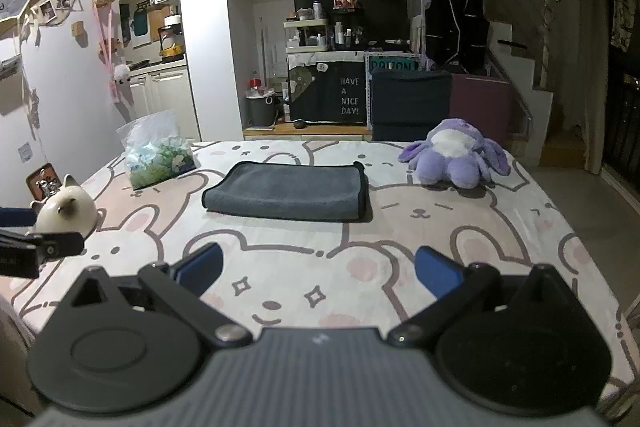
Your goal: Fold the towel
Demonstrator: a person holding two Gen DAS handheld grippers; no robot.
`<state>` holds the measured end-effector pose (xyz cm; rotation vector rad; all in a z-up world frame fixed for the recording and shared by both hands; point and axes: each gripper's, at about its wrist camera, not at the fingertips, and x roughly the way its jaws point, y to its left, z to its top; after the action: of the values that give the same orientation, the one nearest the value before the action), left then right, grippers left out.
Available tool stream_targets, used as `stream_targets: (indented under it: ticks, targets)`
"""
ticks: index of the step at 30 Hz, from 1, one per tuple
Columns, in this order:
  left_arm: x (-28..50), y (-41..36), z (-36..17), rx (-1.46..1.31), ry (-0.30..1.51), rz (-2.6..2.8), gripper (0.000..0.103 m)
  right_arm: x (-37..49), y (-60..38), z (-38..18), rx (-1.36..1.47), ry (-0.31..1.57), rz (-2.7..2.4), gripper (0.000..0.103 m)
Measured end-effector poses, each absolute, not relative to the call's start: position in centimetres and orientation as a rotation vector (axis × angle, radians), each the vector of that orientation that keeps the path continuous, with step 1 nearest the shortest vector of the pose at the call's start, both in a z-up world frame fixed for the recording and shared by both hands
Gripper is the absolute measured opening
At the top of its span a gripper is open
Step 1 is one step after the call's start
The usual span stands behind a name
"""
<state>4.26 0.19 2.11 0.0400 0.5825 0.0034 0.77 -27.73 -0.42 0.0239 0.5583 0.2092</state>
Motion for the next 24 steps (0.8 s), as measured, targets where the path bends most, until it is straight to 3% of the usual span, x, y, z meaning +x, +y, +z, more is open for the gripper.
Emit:
stream_targets:
  ticks: [24]
  targets:
    - [2.8, 0.3, 2.2, 0.033, 0.565, 0.008, 0.103, -0.9, -27.8, -1.1, 0.003, 0.552, 0.204, 0.103]
